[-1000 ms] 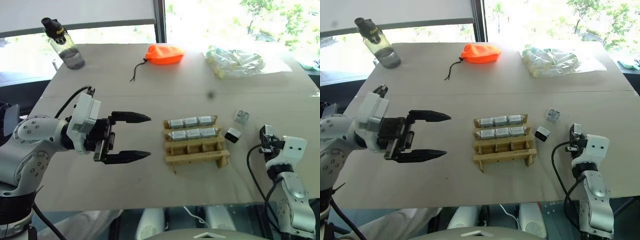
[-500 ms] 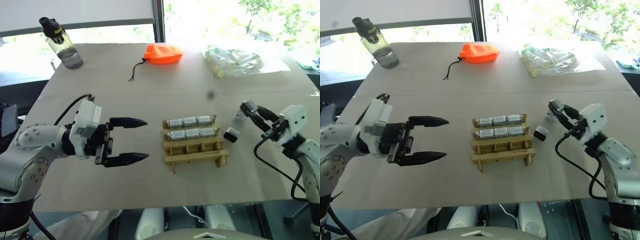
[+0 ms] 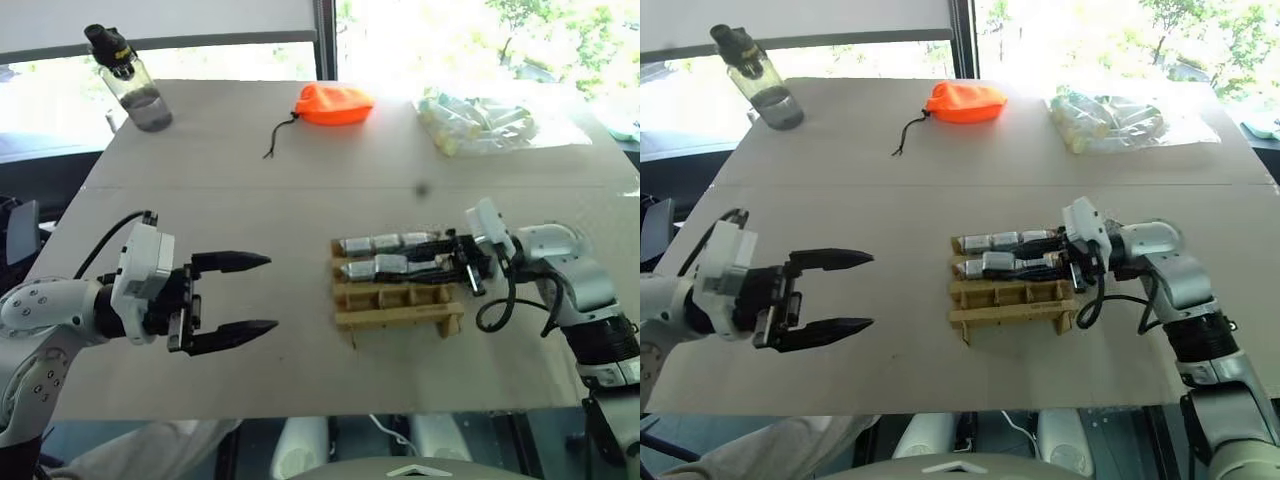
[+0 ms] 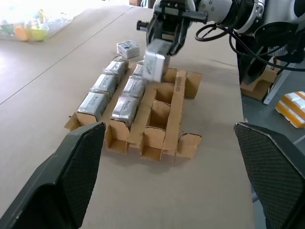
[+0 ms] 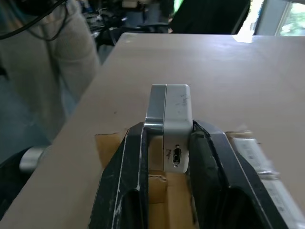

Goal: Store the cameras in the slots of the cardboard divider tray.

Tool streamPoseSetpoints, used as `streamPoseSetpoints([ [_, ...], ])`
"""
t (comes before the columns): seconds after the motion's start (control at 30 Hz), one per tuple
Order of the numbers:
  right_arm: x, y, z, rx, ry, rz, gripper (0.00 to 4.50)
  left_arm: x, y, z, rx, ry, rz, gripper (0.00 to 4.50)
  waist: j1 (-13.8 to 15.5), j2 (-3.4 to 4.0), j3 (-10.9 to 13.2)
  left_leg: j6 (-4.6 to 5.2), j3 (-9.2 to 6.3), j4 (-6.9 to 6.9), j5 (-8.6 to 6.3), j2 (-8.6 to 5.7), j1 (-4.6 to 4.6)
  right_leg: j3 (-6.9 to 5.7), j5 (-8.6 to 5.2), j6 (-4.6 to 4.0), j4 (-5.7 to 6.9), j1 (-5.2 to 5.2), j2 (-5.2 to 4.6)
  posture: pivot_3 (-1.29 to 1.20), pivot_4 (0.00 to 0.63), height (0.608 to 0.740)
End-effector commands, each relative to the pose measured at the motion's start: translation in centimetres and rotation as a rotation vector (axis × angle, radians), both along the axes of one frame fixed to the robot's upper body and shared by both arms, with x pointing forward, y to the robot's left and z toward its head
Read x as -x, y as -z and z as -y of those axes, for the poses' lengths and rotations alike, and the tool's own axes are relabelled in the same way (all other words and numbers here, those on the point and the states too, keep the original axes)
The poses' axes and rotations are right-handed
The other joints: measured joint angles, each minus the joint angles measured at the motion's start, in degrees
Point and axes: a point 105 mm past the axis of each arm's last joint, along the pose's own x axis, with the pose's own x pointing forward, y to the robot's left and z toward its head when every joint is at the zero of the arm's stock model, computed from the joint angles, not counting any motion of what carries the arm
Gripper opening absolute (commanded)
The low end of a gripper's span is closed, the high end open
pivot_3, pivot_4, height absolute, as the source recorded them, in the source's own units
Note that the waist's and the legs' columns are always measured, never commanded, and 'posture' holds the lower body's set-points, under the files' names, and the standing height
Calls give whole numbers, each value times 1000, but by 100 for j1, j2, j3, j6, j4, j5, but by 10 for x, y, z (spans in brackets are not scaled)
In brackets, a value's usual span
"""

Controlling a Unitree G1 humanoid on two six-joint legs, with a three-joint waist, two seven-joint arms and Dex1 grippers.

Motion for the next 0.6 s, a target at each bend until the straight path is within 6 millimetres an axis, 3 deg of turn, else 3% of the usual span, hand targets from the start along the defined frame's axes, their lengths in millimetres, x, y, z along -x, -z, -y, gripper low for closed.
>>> streamPoseSetpoints([
  [0.03,1,-7,-3,-5,-78,35,639,7,-9,2,2,14,45,4500,0,1,1,0,-2,1,0,0,0,-2,0,0,1,0,0,0,150,740],
  [0.6,0,5,-33,73,-135,60,639,22,9,-9,-87,58,-30,4500,-79,5,3,-3,-8,9,1,1,1,-8,0,-1,14,0,1,0,150,740],
])
